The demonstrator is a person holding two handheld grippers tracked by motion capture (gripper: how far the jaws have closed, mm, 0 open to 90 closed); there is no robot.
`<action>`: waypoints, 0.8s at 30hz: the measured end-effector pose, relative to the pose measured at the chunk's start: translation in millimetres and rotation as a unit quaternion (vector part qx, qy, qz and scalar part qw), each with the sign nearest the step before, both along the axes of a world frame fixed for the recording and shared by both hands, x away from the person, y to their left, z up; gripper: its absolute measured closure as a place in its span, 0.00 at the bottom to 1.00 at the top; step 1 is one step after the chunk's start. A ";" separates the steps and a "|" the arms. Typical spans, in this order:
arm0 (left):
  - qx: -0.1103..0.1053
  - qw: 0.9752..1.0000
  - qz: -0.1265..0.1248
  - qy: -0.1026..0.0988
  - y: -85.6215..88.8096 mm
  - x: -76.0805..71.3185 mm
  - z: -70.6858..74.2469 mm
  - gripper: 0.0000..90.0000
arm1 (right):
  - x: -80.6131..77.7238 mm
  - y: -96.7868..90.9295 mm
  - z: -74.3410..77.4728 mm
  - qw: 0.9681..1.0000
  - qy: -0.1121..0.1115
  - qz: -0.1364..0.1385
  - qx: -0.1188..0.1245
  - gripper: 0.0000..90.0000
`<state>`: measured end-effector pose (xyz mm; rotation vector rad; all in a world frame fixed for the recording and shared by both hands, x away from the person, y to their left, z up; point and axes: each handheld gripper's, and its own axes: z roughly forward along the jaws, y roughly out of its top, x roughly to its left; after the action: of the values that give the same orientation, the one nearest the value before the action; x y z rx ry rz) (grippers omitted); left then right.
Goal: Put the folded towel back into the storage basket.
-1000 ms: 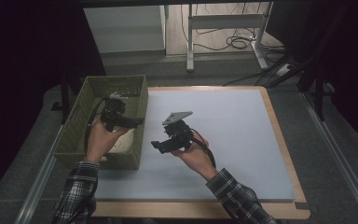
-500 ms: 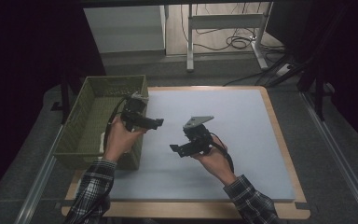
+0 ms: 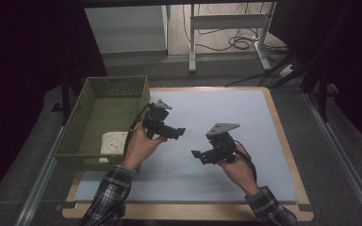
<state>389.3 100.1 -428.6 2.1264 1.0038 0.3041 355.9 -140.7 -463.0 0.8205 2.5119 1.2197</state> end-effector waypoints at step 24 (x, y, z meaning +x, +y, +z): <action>0.041 0.999 -0.022 0.009 -14.9 -75.6 -115.0 0.01 | -20.1 -62.7 -62.4 0.998 0.013 -0.034 -0.055 0.10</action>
<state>313.7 85.2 -543.7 2.2248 0.9683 0.3098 335.8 -203.4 -525.4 0.8918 2.5251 1.0461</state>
